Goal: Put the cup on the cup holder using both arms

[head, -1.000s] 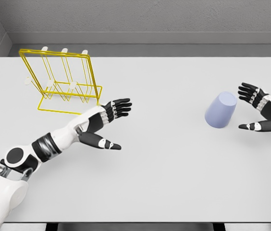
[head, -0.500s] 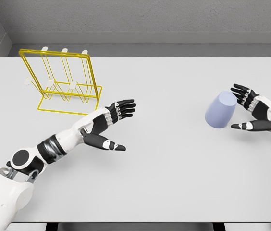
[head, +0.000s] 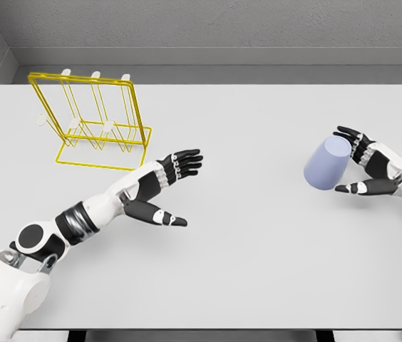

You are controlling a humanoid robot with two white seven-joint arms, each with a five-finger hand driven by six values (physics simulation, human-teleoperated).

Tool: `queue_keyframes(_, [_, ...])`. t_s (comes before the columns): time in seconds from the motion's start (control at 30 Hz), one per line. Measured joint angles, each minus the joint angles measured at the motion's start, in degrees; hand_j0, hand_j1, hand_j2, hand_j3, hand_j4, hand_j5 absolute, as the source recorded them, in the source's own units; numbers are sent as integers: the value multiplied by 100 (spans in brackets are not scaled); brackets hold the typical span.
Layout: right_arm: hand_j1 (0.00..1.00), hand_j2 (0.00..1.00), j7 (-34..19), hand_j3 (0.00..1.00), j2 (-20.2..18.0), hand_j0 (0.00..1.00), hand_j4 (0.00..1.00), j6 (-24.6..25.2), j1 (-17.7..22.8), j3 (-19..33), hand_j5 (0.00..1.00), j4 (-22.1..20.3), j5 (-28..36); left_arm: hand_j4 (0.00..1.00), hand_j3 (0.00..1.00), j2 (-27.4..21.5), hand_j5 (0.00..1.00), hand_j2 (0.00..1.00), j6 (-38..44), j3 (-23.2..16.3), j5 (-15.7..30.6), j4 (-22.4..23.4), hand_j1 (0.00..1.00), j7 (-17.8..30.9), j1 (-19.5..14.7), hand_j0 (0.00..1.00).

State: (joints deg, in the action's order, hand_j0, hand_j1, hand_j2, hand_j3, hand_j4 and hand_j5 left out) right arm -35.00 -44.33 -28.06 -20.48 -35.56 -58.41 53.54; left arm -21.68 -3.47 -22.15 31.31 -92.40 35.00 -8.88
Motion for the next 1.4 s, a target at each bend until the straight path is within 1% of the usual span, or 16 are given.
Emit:
queue_keyframes(0.17, [100, 100, 0, 100, 90, 100, 100, 0, -79, -23, 100, -7, -34, 100, 100, 13, 100, 100, 3, -6, -10, 9, 100, 0, 0, 100])
queue_keyframes(0.7, [99, 99, 13, 99, 195, 99, 99, 16, -123, -147, 99, 0, -26, 100, 100, 32, 100, 100, 45, -9, -20, 65, 100, 0, 9, 100])
queue_keyframes(0.73, [96, 96, 14, 96, 198, 96, 96, 18, -123, -146, 96, 3, -17, 100, 100, 33, 100, 100, 50, -9, -19, 67, 100, 0, 9, 100])
queue_keyframes(0.8, [86, 86, 15, 86, 203, 86, 86, 20, -123, -144, 86, 10, -5, 100, 100, 34, 100, 100, 59, -8, -17, 75, 100, 0, 26, 100])
queue_keyframes(0.83, [83, 83, 15, 83, 205, 83, 83, 20, -132, -145, 83, 15, -6, 100, 100, 34, 100, 100, 60, -6, -17, 78, 100, 0, 44, 100])
queue_keyframes(1.0, [72, 72, 18, 72, 238, 72, 72, 105, -194, -123, 72, 45, -66, 100, 100, 42, 100, 100, 58, -1, -14, 82, 100, 0, 53, 100])
queue_keyframes(1.17, [64, 64, 24, 64, 269, 64, 64, 170, -193, -90, 64, 47, -40, 100, 100, 50, 100, 100, 57, -1, -8, 78, 100, 0, 79, 100])
queue_keyframes(1.3, [64, 64, 16, 64, 275, 64, 64, 172, -193, -83, 64, 48, -50, 100, 100, 52, 100, 100, 57, 0, -6, 75, 100, 0, 88, 100])
queue_keyframes(1.37, [56, 56, 11, 56, 274, 56, 56, 163, -193, -82, 56, 48, -62, 100, 100, 52, 100, 100, 56, -1, -5, 76, 100, 0, 88, 100])
queue_keyframes(1.4, [56, 56, 9, 56, 274, 56, 56, 155, -193, -83, 56, 49, -72, 100, 100, 52, 100, 100, 55, -1, -5, 75, 100, 0, 88, 100])
